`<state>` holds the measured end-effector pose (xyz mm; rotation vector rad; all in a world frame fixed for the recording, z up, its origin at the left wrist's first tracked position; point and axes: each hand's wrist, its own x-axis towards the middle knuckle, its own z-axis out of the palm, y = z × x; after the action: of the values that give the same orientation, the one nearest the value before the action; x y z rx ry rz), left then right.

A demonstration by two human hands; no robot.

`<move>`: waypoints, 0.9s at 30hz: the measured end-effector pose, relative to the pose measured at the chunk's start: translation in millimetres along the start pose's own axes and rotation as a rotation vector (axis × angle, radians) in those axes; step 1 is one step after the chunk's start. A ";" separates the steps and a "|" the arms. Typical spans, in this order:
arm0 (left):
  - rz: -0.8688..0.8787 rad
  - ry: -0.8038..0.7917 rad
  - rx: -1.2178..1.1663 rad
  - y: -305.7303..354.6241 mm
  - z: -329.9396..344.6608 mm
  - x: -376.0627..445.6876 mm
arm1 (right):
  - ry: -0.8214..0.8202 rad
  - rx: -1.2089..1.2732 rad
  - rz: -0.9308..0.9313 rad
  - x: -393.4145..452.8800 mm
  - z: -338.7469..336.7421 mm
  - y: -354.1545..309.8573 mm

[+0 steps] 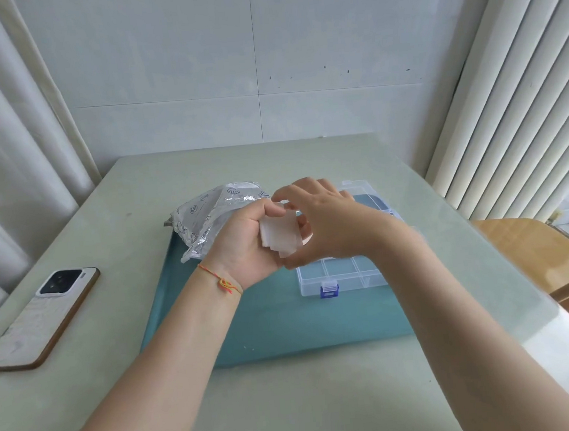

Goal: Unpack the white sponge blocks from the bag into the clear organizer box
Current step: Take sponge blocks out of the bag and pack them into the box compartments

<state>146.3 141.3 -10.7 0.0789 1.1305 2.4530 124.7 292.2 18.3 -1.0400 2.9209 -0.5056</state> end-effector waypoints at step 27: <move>-0.024 0.133 0.092 -2.4 -0.8 0.9 | 0.073 -0.022 -0.017 2.9 6.1 -7.8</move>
<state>146.1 142.5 -13.1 -0.0703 1.2930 2.4143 127.9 283.0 15.1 -1.0724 2.9896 -0.5246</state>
